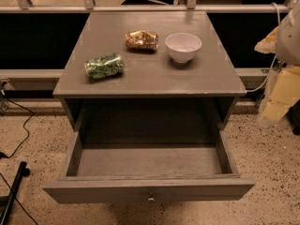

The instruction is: Close top drawer

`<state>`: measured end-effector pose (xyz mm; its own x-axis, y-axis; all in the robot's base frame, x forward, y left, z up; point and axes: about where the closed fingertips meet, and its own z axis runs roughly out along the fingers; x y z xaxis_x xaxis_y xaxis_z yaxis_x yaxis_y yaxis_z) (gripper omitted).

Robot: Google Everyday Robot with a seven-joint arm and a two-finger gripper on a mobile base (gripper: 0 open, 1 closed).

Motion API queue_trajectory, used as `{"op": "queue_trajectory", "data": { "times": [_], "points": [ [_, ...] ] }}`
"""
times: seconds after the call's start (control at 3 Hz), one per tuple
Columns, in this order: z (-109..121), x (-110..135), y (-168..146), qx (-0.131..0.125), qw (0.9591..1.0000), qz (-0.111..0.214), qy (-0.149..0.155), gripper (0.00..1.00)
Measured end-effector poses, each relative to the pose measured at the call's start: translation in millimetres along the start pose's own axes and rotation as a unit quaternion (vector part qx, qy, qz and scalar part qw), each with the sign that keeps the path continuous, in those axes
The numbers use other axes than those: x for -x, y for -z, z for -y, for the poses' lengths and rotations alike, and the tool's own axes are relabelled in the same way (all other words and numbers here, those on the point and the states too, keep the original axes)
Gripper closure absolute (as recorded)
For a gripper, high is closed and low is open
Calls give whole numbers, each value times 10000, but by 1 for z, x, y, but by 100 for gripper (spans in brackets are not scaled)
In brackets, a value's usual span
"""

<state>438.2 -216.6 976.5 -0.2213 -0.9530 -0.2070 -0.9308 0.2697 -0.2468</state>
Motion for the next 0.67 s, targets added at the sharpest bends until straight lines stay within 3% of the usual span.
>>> {"op": "queue_trajectory", "data": {
  "times": [0.33, 0.67],
  "points": [
    [-2, 0, -5, 41, 10000, -3, 35, 0],
    [-21, 4, -47, 407, 9986, -38, 337, 0]
  ]
}}
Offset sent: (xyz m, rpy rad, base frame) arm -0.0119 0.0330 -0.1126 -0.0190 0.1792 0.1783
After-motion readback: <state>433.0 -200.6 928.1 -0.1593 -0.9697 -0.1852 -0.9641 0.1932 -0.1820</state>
